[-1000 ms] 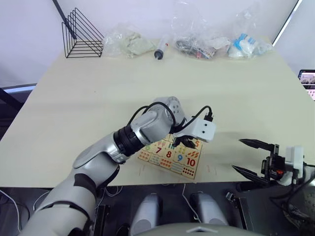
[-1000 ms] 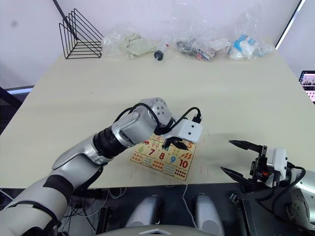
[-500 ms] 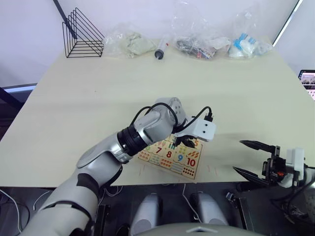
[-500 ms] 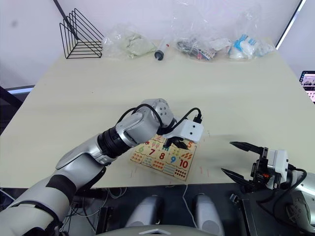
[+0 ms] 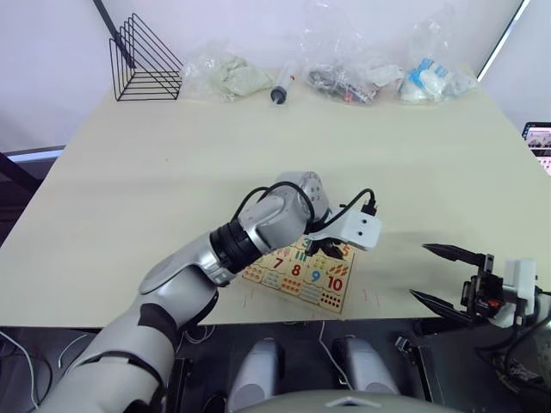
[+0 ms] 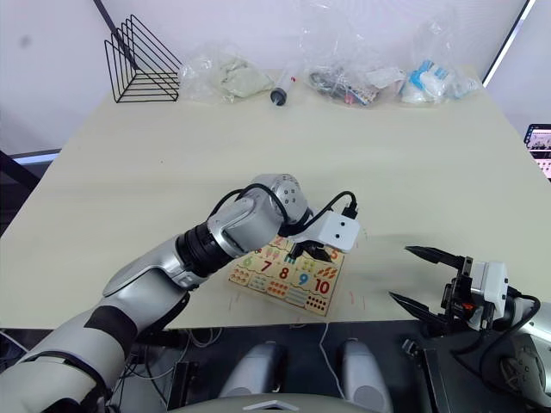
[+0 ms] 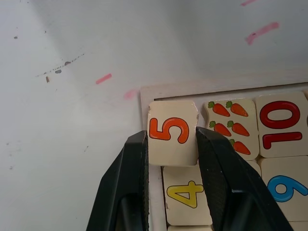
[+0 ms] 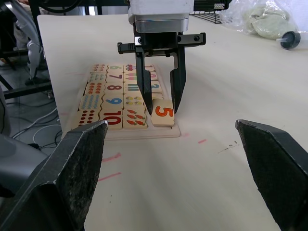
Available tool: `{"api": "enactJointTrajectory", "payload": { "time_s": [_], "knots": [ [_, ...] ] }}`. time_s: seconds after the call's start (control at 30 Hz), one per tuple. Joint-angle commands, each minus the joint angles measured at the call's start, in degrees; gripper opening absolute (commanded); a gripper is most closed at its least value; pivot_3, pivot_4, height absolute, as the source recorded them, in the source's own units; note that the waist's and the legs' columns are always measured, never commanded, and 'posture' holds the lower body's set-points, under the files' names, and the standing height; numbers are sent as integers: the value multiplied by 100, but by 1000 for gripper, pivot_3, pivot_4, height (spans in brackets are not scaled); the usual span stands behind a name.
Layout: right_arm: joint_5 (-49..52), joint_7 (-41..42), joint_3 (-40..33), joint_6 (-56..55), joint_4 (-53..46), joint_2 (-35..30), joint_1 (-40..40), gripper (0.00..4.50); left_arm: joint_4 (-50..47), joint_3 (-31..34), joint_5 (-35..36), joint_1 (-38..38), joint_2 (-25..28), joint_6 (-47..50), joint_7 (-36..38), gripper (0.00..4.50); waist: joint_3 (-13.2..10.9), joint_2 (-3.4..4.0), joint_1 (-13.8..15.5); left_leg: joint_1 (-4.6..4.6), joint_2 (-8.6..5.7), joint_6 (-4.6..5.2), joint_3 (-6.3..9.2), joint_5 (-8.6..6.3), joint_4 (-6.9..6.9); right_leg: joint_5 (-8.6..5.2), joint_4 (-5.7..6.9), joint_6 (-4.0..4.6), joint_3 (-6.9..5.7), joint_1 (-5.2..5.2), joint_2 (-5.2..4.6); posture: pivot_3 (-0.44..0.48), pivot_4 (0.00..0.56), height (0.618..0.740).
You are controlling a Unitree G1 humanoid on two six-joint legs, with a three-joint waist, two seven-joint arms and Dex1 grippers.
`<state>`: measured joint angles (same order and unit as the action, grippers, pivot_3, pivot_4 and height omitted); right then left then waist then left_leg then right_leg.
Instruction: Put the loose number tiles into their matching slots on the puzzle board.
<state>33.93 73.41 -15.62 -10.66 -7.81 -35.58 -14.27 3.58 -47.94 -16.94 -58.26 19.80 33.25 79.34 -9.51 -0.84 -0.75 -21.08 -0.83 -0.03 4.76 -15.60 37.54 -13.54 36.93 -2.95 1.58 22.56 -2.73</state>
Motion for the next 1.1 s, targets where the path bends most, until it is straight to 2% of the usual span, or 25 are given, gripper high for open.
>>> {"api": "enactJointTrajectory", "payload": {
  "time_s": [0.03, 1.07, 1.1],
  "knots": [
    [38, -14, -150, -116, -77, -21, -25, 4500, -148, -48, -67, -93, 19, -55, 122, 949, 0, 0, 0, 0, 0, 0, 0, 0, 0, 0, 0, 0, 0, 0, 0, 0, 150, 740],
    [-37, -14, -89, -208, -56, 0, -100, 4500, -235, -73, -226, 81, -30, 33, 190, 949, 0, 0, 2, 0, 0, 0, -1, 0, 0, 0, 0, 0, 1, 0, 0, 0, 150, 740],
    [-39, -17, -88, -209, -52, 3, -97, 4500, -224, -61, -217, 90, -46, 55, 177, 1449, 0, 0, 2, 0, 0, 0, 0, 0, 0, 0, 0, 0, 1, 0, 0, 0, 150, 740]
  ]
}}
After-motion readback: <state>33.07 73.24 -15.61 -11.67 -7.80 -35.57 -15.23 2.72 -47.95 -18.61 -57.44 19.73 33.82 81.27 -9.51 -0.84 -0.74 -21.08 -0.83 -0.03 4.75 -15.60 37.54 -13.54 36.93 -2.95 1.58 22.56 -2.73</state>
